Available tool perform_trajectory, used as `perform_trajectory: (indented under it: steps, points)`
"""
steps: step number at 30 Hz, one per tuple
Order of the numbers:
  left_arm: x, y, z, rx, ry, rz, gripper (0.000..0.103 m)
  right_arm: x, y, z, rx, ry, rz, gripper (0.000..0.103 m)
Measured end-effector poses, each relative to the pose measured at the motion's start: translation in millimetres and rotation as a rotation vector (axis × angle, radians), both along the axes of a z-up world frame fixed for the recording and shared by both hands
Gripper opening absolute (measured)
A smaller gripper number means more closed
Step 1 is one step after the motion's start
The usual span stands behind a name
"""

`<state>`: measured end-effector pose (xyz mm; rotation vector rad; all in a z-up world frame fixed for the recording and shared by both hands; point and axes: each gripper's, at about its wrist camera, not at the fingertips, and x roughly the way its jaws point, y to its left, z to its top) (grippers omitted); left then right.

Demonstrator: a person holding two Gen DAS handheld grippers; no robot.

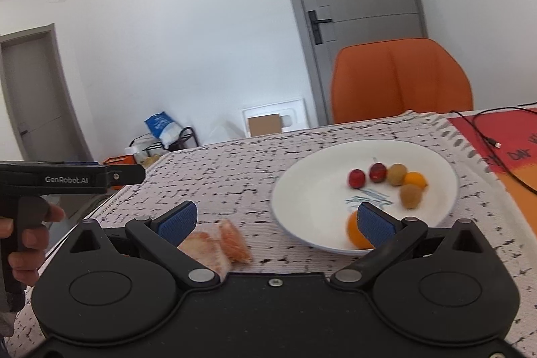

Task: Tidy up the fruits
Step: 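Withdraw both tools from the bowl back over the remaining fruit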

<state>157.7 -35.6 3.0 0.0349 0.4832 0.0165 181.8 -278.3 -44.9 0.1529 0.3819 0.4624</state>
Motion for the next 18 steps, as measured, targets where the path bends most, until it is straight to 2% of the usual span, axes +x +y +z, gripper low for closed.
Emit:
perform_trajectory:
  steps: [6, 18]
  points:
    - [-9.6, 15.7, -7.6, -0.028, 0.009, 0.006, 0.094, -0.8, 15.5, 0.1, -0.021, -0.001, 0.049, 0.101]
    - [-22.9, 36.0, -32.3, -0.093, 0.045, 0.018, 0.091, 4.4, 43.1, -6.0, -0.082, 0.034, 0.103, 0.084]
